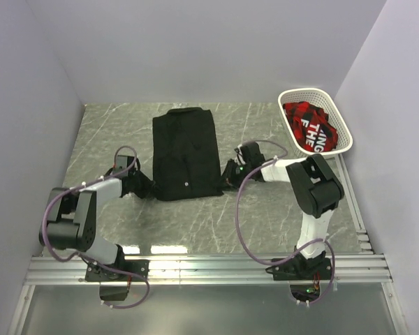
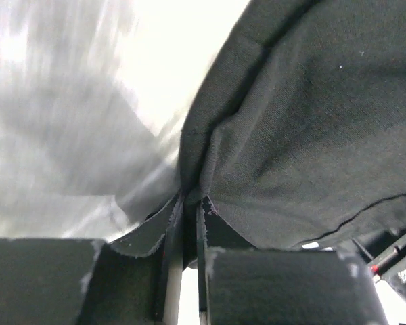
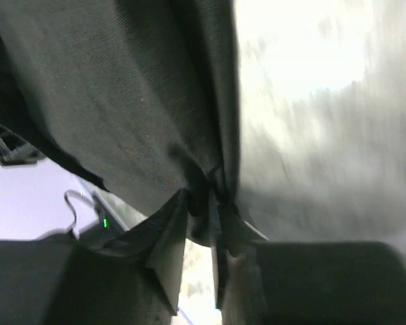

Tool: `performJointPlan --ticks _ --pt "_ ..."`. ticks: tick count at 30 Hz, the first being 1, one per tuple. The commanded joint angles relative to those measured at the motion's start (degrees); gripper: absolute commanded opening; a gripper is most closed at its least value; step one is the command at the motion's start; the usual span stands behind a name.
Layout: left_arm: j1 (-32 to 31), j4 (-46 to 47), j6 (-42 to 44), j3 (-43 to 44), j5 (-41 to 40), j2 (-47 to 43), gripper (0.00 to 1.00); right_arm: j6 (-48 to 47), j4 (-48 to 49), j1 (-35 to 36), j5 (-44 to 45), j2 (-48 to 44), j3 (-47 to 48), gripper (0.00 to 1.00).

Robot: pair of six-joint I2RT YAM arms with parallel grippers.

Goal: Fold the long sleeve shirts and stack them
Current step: Fold the shirt

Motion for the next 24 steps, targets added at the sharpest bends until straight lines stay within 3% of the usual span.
performJointPlan --ticks 1,5,10,13,16,24 --pt "-1.25 -8.70 1.55 -6.93 1.01 -3.44 0.14 -1.92 -9.18 0.43 2.04 -3.48 -7.38 0.24" --pt "-1.25 -10.90 1.37 -10.55 2.07 -10.39 0.23 -4.56 -12.43 0.25 4.06 -9.45 -10.65 0.24" --pt "-1.25 -14.94 3.21 -7.14 -1.96 -18.39 0.58 -9.12 -12.88 0.25 6.96 -16.30 -8.90 0.30" --pt "-1.16 -14.69 6.72 -2.92 -6.27 -20.33 0.74 -11.77 -12.70 -0.19 8.90 -18.16 -5.56 0.37" --pt "-1.16 -12.06 10.86 1.12 -6.89 -18.67 0.77 -14.40 -12.70 -0.62 9.52 -17.91 -1.01 0.48" --pt "-1.07 -10.64 18.16 13.33 -5.49 -5.24 0.66 -17.66 -9.71 -1.77 10.13 -11.58 10.60 0.49"
